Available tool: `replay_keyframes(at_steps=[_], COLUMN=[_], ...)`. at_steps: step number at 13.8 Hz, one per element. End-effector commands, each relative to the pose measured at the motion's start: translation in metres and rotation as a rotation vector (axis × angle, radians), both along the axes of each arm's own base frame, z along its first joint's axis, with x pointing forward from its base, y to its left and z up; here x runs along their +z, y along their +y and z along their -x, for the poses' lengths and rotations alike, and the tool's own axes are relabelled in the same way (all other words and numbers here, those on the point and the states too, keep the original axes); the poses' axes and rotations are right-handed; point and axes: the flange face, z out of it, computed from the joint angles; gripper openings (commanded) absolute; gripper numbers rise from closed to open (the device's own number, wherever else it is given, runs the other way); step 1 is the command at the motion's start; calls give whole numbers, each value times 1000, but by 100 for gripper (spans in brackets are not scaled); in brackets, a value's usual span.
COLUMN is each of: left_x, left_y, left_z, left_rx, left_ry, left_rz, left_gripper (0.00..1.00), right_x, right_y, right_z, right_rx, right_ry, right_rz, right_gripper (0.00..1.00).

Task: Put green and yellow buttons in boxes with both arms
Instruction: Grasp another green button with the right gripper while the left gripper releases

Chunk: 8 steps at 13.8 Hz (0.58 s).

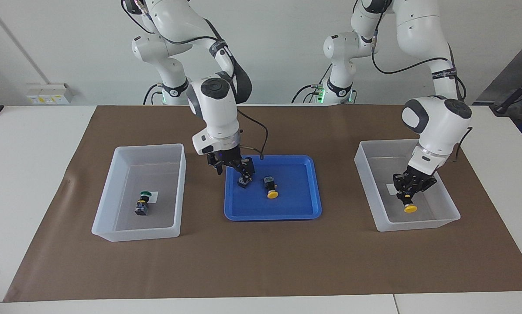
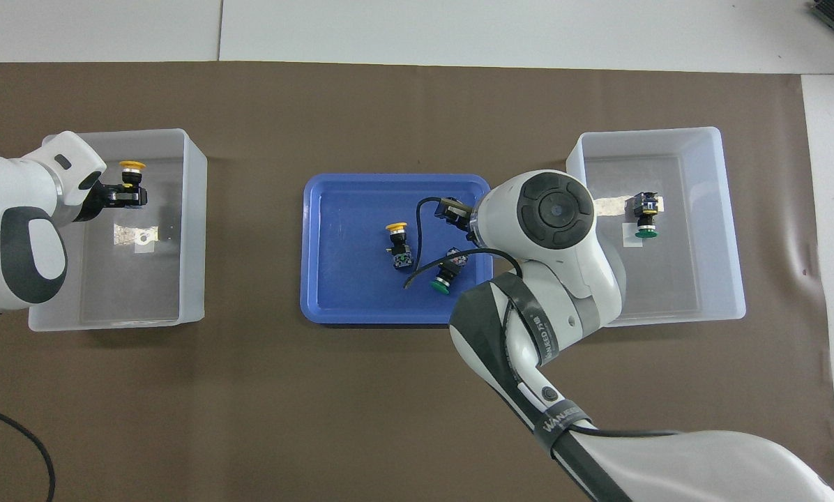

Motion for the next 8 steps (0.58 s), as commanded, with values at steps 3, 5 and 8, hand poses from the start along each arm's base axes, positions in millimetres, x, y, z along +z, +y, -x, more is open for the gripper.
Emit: replay_keyframes(at_steps=[3,5,8], left_x=[-23,-27,-27], left_y=[-6,-6,-10], left_z=[-11,-16,-17], left_rx=[-17,-17,-24], left_ry=[-42,-45,-50], left_rz=[-8,-7,-8], left_gripper=[0,0,51], right_x=[-52,-66,-79], right_y=[38,43,38], right_z=[16,19,26], right_rx=[-33,-34,-24], right_ry=[30,45,63], right_rz=[-19,-6,18], right_gripper=[100,100,95])
